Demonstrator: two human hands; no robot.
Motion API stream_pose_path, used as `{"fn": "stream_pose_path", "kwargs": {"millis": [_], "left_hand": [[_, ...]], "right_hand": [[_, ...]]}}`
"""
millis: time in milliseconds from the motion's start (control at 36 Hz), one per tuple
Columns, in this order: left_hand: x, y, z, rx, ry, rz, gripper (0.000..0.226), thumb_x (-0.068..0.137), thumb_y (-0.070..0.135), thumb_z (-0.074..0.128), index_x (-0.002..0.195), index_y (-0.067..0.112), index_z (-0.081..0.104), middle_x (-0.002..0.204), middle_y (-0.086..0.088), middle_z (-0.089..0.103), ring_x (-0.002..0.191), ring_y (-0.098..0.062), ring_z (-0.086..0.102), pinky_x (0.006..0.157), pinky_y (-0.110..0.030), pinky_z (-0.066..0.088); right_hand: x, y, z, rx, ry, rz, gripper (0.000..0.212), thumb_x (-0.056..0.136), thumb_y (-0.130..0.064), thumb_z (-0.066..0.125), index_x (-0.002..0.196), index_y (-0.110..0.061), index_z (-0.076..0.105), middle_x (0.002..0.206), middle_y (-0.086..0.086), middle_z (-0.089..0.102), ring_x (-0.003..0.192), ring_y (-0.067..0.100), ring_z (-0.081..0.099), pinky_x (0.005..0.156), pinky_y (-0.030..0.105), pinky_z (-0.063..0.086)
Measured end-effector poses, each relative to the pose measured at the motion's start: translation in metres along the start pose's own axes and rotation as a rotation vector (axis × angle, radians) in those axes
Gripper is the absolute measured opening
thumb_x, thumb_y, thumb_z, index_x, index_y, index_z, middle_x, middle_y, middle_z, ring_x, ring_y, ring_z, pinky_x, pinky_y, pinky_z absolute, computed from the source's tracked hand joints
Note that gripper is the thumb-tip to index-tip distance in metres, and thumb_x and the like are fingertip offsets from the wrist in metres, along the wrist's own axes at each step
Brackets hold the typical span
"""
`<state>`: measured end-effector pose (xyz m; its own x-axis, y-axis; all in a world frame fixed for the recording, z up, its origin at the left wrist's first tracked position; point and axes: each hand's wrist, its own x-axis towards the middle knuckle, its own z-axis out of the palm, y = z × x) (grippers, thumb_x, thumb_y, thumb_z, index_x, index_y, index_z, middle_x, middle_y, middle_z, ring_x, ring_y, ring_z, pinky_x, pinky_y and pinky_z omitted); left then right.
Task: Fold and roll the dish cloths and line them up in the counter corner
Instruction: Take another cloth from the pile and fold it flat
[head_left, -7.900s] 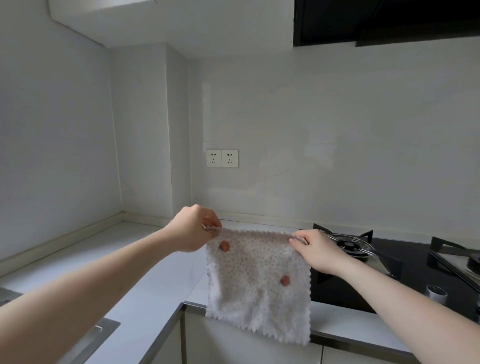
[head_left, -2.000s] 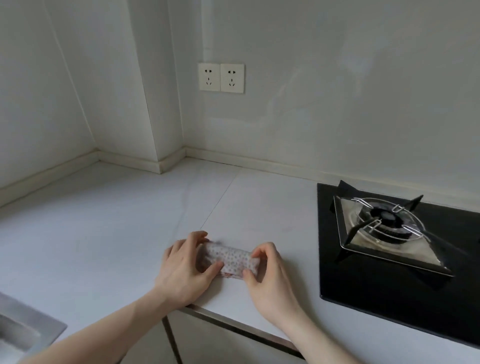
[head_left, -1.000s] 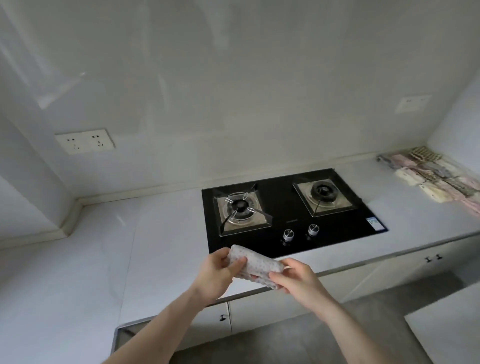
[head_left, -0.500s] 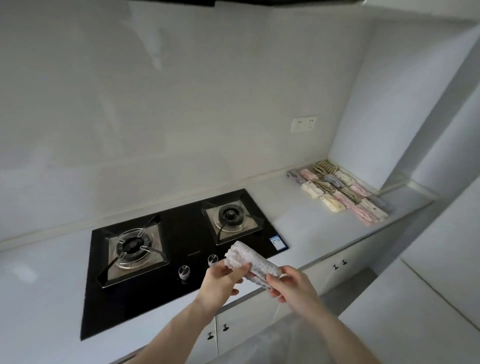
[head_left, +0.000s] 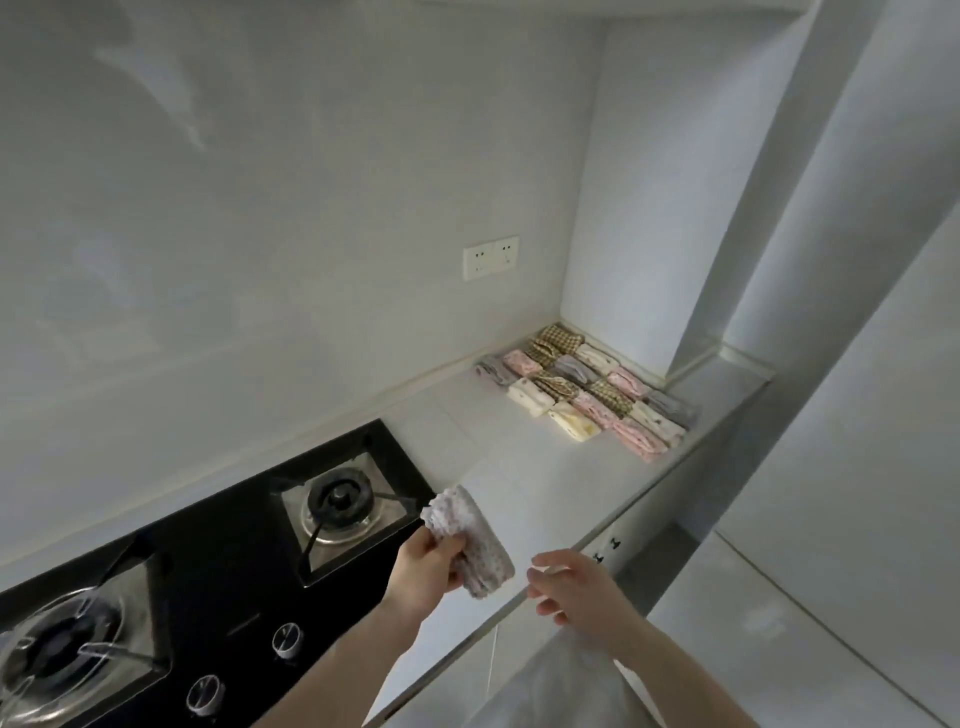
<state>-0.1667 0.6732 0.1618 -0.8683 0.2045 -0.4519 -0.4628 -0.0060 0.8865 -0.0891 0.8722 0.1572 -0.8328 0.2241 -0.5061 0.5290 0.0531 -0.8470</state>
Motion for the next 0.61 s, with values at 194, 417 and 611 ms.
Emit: {"fn": "stream_pose_path", "kwargs": {"millis": [194,417,611], "left_hand": [[0.089,0.006,0.035,0.001,-0.006,-0.131,0.01,0.099,0.006,0.058,0.106,0.008,0.065,0.101,-0.014,0.072,0.092,-0.029,0.073,0.08,-0.041,0.061],[0.154,0.013,0.077,0.084,-0.002,-0.236,0.014,0.096,-0.003,0.058,0.108,0.002,0.063,0.095,-0.019,0.067,0.072,-0.027,0.062,0.048,-0.027,0.051],[0.202,0.013,0.128,0.046,0.041,-0.305,0.015,0.095,-0.005,0.058,0.107,0.002,0.063,0.085,-0.015,0.065,0.069,-0.025,0.062,0.042,-0.025,0.051]], "right_hand": [[0.059,-0.009,-0.073,-0.04,0.056,0.085,0.027,0.089,-0.017,0.076,0.112,-0.008,0.066,0.091,0.011,0.075,0.068,0.018,0.068,0.075,0.033,0.053],[0.121,-0.022,-0.136,-0.106,0.183,0.065,0.021,0.09,-0.013,0.073,0.11,-0.011,0.066,0.094,0.01,0.074,0.07,0.016,0.07,0.07,0.031,0.056],[0.202,-0.045,-0.188,-0.206,0.194,0.095,0.02,0.091,-0.019,0.07,0.111,-0.019,0.065,0.106,0.003,0.069,0.083,0.015,0.072,0.067,0.025,0.056]]}}
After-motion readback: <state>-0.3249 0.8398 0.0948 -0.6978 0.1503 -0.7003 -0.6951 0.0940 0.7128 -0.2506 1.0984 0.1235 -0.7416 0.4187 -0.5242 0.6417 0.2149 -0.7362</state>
